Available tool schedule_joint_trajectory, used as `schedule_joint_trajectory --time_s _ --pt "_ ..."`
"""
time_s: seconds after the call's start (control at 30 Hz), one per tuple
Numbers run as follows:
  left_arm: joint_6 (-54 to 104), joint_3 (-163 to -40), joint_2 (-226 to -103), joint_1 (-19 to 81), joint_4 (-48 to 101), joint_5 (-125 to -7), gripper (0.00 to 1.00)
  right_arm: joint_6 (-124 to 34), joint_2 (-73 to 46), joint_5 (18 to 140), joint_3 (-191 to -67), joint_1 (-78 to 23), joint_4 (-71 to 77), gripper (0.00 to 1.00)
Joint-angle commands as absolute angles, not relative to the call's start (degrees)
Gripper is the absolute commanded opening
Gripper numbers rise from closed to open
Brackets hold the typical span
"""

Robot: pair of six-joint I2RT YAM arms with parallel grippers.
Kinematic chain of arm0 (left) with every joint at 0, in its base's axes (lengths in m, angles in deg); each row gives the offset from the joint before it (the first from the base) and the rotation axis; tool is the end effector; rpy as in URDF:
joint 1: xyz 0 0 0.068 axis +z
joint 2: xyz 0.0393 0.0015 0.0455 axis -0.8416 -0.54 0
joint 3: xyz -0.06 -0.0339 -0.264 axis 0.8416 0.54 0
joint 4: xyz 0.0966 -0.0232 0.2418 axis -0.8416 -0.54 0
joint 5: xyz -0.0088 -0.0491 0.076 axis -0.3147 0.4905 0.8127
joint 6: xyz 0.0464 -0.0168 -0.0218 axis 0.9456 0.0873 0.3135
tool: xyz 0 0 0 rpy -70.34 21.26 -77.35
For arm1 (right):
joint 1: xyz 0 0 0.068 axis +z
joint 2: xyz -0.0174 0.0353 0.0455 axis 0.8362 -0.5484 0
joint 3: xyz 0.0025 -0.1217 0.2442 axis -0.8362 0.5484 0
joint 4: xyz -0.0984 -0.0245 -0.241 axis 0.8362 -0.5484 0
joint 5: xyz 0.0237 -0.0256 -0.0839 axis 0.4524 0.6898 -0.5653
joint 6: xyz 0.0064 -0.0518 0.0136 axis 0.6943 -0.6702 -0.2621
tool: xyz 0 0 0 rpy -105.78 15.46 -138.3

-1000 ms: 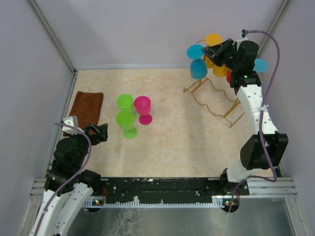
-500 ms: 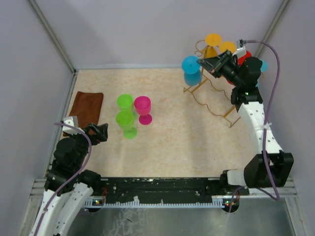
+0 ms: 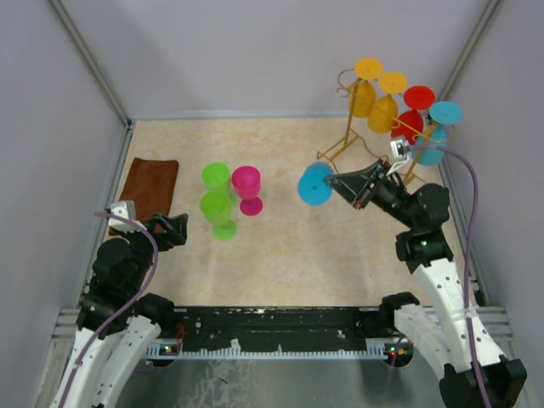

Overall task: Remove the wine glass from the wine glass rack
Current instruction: Place the wine glass at the center of the board.

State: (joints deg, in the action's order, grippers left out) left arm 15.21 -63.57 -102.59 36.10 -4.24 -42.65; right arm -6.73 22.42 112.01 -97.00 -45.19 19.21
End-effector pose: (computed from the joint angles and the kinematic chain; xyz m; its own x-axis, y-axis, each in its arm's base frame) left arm 0.0765 -0.0200 0.3031 -0.1564 -0.3142 -0.9364 0.0615 0.9431 -0.3267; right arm 0.1702 0.0585 0.3792 -0.3762 0.4731 -0.7967 -0.7131 0.4012 0.5750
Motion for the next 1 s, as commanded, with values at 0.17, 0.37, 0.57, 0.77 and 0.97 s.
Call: schedule_joint_trajectory --time_s 0.17,0.37,0.57,0.77,0.97 --pt "14.0 -63.9 -100.8 36.3 1.1 -56.5 0.99 -8.4 35.0 119.1 -81.8 -40.7 27.9 0.00" --pt "2.7 -62.9 -105.2 36.2 17.3 -84.9 0.95 -13.7 37.3 125.0 -78.5 -39.0 27.1 0.00" --pt "-6.5 -62.5 -116.6 36.1 30.3 -99.0 0.84 -14.7 35.8 127.4 -76.6 -35.6 29.8 0.00" --pt "-9.0 -60.2 -117.8 34.0 35.1 -97.7 0.83 -17.8 33.3 124.6 -77.7 -28.9 29.0 0.00" --pt "-5.3 -60.2 -123.1 20.8 35.4 -88.3 0.81 -18.6 28.4 122.0 -79.3 -24.7 30.9 0.00"
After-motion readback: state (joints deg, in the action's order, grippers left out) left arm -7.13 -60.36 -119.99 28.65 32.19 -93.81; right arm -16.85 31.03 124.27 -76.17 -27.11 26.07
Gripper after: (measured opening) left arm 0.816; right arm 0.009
